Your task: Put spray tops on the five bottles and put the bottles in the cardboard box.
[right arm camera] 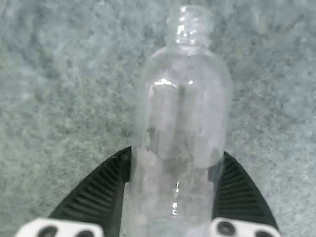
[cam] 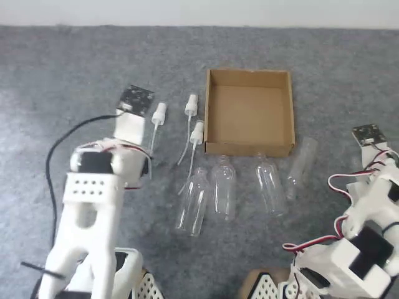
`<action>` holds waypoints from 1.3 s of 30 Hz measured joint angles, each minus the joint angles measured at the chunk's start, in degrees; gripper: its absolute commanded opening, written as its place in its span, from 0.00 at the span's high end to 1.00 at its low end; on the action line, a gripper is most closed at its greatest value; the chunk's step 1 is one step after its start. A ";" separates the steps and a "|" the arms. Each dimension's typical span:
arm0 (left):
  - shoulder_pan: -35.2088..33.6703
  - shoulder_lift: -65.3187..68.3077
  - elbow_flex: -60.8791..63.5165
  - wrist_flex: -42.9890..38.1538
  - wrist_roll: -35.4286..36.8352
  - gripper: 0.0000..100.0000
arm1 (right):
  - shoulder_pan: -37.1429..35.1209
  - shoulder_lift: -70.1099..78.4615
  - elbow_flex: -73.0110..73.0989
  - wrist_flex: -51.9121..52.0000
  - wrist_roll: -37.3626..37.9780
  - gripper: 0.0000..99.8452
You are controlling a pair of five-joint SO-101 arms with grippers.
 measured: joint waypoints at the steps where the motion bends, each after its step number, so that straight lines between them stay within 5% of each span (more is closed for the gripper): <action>1: 0.88 -1.05 0.62 0.00 0.97 0.93 | 0.00 0.00 0.00 0.00 0.00 0.73; 5: 2.46 -2.81 3.16 0.00 2.02 0.93 | -0.09 0.00 0.00 0.00 0.00 0.63; 13: 2.37 -3.43 7.12 -2.73 2.20 0.93 | -4.13 0.18 -0.70 2.46 0.00 0.66; 25: 2.20 -3.43 8.00 -3.87 2.20 0.92 | -4.40 16.62 -28.22 17.41 0.00 0.66; 39: 2.29 -3.43 8.00 -3.87 2.20 0.91 | -4.31 34.46 -49.23 26.02 0.00 0.91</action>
